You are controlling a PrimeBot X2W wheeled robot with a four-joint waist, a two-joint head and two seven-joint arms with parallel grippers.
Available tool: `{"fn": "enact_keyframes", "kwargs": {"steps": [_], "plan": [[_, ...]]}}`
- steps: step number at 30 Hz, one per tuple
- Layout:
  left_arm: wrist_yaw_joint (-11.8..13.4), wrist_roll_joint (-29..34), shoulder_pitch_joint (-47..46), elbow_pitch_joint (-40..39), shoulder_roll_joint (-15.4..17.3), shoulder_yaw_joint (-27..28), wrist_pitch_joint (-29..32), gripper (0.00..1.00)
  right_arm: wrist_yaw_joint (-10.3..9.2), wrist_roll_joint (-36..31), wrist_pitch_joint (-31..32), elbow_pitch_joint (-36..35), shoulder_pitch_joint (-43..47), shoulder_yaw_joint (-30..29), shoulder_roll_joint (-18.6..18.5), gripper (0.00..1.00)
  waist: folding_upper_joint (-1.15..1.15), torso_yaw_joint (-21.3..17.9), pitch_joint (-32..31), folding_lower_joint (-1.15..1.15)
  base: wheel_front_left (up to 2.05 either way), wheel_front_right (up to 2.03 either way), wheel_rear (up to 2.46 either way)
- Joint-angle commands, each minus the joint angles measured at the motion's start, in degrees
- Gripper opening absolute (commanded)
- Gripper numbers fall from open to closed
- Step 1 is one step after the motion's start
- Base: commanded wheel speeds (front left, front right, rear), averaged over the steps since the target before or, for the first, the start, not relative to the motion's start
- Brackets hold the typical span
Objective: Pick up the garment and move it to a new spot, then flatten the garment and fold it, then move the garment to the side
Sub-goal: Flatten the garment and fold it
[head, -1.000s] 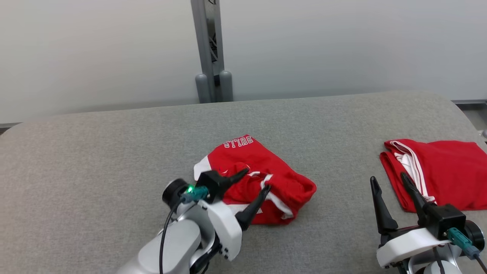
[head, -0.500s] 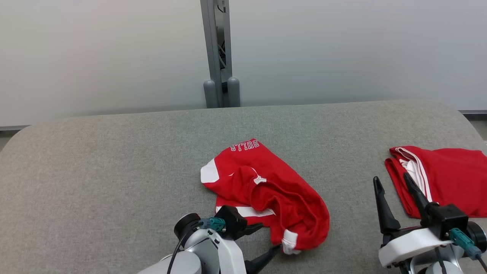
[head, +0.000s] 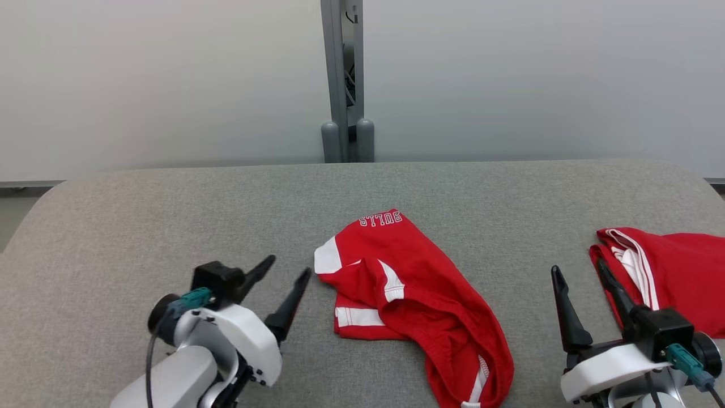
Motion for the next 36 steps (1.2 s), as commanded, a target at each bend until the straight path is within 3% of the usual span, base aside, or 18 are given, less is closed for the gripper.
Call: {"fn": "enact_keyframes", "kwargs": {"steps": [1, 5, 7, 12, 18, 28, 35, 36], "plan": [[1.19, -0.35, 1.48, 0.45, 0.1, 1.97, -0.49, 1.0, -0.02, 0.24, -0.31, -0.37, 0.49, 0.17, -0.32, 1.0, 0.0, 0.32, -0.06, 0.0, 0.0, 0.0, 0.0], [4.56, 4.12, 7.14, -3.25, -0.71, 15.46, -0.87, 1.0, -0.02, 0.06, -0.31, -0.61, 1.34, 0.99, -0.33, 1.0, 0.0, 1.49, 0.05, 0.0, 0.0, 0.0, 0.0], [4.96, 7.62, 11.51, -6.36, -2.41, 23.39, -0.85, 1.0, -0.02, -0.05, -0.31, -0.53, 1.53, 1.59, -0.32, 1.0, 0.0, 1.98, 0.12, 0.0, 0.0, 0.0, 0.0], [0.09, 17.84, 22.53, -11.59, -8.7, 38.82, -0.86, 1.0, -0.03, -0.13, -0.31, 0.03, 1.97, 3.14, -0.33, 1.0, 0.0, 2.77, -0.04, 0.0, 0.0, 0.0, 0.0], [-5.98, 28.4, 29.13, -11.98, -15.36, 48.74, -0.87, 1.0, -0.02, -0.49, -0.31, 0.7, 2.21, 4.02, -0.33, 1.0, 0.0, 3.18, -0.58, 0.0, 0.0, 0.0, 0.0], [-9.03, 34.75, 28.79, -10.4, -18.62, 54.95, -0.88, 1.0, -0.02, -2.13, -0.31, 1.21, 1.41, 5.42, -0.29, 1.0, 0.0, 5.0, -0.74, 0.0, 0.0, 0.0, 0.0], [-9.52, 33.67, 28.58, -8.98, -18.73, 53.04, -0.88, 1.0, -0.04, -5.05, -0.31, 8.32, -4.44, 18.22, -3.83, 1.0, 0.0, 7.47, 0.63, 0.0, 0.0, 0.0, 0.0], [-9.56, 33.08, 28.18, -8.57, -18.75, 51.8, -0.88, 1.0, -0.03, -6.24, 0.15, 13.8, -8.03, 21.1, -5.16, 1.0, 0.0, 9.06, 1.22, 0.0, 0.0, 0.0, 0.0]]}}
